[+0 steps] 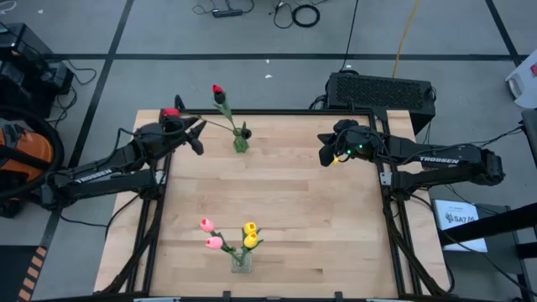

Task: Sort flowers into vase by color
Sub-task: Put the red flower into the green vase

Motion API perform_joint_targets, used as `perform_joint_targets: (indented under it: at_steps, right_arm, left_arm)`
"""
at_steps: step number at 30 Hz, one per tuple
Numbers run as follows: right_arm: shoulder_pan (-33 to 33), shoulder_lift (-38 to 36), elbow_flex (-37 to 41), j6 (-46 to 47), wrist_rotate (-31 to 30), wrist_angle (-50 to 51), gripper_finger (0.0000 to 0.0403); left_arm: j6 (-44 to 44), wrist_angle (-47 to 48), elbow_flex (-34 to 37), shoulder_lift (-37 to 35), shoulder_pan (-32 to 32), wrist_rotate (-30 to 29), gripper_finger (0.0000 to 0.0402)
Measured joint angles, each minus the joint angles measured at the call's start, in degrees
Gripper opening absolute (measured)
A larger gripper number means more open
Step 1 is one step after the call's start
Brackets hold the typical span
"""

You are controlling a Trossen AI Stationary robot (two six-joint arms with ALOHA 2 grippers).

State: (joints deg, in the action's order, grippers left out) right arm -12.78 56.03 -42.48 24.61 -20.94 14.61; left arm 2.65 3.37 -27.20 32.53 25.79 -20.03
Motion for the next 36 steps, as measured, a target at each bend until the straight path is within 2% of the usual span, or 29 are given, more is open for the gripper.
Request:
perform_joint_targets:
  at_steps: [11, 23, 29, 36]
  right_arm:
    - [0.0, 0.0, 0.0, 0.0, 0.0, 0.0, 0.0004]
    - [0.0, 0.0, 0.0, -0.3, 0.0, 0.0, 0.0004]
    - [0.0, 0.0, 0.0, -0.5, 0.0, 0.0, 0.0004]
    - [0.0, 0.0, 0.0, -0.9, 0.0, 0.0, 0.0004]
  left_arm:
    - [0.0, -4.4, 0.0, 0.0, 0.4, 2.5, 0.0129]
    - [0.0, -4.7, 0.0, 0.0, 0.4, 4.0, 0.0010]
    - [0.0, -5.2, -0.4, 0.7, 0.4, 5.7, 0.0008]
    - [-0.2, 0.3, -7.8, 6.7, 0.4, 6.6, 0.0004]
